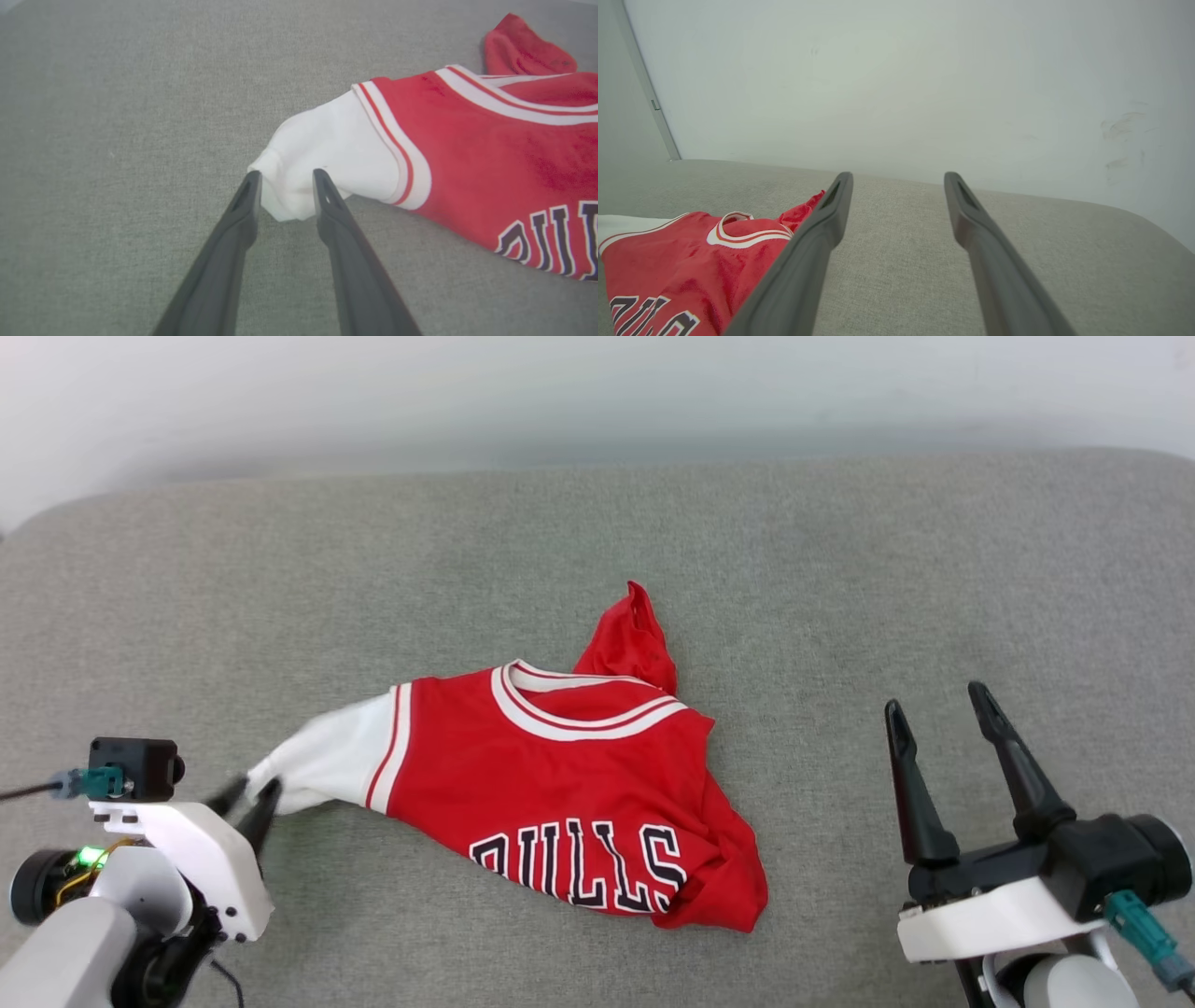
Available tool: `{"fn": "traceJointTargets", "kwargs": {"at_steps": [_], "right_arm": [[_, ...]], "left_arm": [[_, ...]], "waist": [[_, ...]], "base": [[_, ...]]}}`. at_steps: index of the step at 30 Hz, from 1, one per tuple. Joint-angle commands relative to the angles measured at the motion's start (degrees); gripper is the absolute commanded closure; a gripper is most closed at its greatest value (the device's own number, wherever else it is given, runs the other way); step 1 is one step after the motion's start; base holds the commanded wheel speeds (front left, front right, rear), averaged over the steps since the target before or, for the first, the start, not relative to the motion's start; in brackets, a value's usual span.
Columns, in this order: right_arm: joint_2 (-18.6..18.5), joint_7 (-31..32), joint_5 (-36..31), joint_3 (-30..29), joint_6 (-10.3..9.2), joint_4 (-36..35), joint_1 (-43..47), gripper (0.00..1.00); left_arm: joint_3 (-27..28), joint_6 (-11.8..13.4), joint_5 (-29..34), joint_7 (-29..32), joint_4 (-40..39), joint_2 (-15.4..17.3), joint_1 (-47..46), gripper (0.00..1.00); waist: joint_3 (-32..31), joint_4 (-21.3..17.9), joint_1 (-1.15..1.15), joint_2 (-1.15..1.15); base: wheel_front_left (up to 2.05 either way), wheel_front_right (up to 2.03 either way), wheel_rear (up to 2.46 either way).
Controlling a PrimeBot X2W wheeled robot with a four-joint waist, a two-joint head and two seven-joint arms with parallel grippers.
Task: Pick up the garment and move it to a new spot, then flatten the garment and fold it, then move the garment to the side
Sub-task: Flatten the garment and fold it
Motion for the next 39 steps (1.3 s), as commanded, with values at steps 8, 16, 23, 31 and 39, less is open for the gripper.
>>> {"fn": "traceJointTargets", "kwargs": {"at_steps": [8, 16, 23, 31, 39], "right_arm": [[0.0, -0.1, -1.0, -0.1, -0.04, -0.1, 1.7, 0.00], [0.0, -0.1, -1.0, -0.9, -0.03, -0.7, 2.7, 0.00], [0.0, -0.1, -0.4, -1.5, -0.04, -0.4, 3.4, 0.00], [-2.8, 13.2, 3.6, 6.7, -0.03, 4.2, -2.9, 0.00], [-12.0, 43.6, 18.3, 17.2, -0.03, 5.6, -17.0, 0.00]], "left_arm": [[2.2, 1.1, 11.9, -23.5, -7.0, -3.3, 2.6, 0.00], [14.6, 4.6, 27.2, -24.2, -23.3, -12.9, 12.2, 0.00], [19.5, 1.6, 36.2, -24.3, -27.9, -21.7, 20.3, 0.00], [22.0, -3.3, 40.8, -24.3, -27.3, -26.3, 20.4, 0.00], [22.7, -6.3, 42.7, -24.3, -26.1, -29.8, 18.7, 0.00]], "waist": [[-2.7, 1.4, 0.01, 0.00], [-3.1, 2.2, 0.01, 0.00], [-3.7, 3.1, 0.01, 0.00], [-3.4, 5.3, 0.01, 0.00], [-0.7, 8.6, 0.01, 0.00]], "base": [[0.00, 0.00, 0.00], [0.00, 0.00, 0.00], [0.00, 0.00, 0.00], [0.00, 0.00, 0.00], [0.00, 0.00, 0.00]]}}
